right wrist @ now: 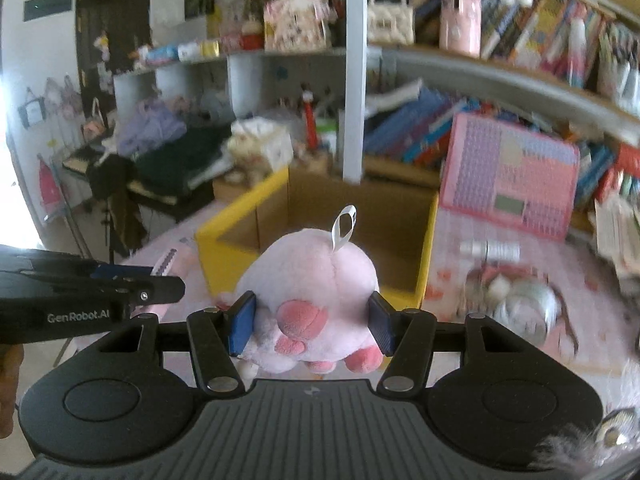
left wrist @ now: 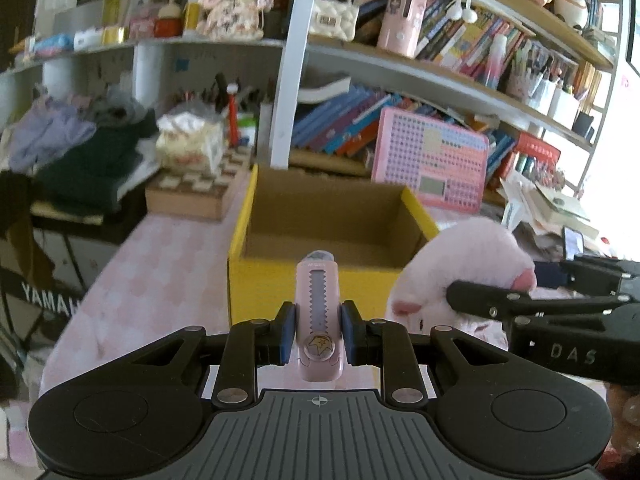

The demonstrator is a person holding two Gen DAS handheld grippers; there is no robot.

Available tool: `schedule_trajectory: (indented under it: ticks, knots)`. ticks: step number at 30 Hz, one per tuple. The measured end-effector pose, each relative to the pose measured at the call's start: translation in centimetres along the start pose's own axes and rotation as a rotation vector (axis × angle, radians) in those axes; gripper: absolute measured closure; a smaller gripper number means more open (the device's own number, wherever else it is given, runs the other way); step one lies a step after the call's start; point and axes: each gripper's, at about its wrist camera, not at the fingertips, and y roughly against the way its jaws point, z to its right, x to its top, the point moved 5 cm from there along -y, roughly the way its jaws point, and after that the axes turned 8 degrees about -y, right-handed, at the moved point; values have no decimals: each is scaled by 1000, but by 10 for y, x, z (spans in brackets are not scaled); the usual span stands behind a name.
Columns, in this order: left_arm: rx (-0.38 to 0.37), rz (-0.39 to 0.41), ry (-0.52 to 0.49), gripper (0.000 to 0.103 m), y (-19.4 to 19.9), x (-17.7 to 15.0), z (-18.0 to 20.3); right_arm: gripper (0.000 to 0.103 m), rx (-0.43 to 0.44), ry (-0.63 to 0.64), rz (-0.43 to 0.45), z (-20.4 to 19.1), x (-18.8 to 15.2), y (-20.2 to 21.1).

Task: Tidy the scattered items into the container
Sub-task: 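Lift and carry the pig and pink stick over the yellow box with both tools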

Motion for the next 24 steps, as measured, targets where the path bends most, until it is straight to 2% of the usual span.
schedule_trajectory:
  ticks: [6, 12, 17, 24]
  knots:
    - [10, 20, -17, 80, -29, 31, 3, 47, 24, 46, 79, 14, 41, -23]
    - [14, 14, -68, 80, -69, 57, 9, 47, 25, 104, 88, 30, 67, -66]
    - [32, -58, -94, 80, -118, 64, 8, 47, 7, 182, 5, 42, 66, -122]
    - [54, -161, -190, 80, -171, 58, 13, 47, -18, 252, -133, 57, 47, -181]
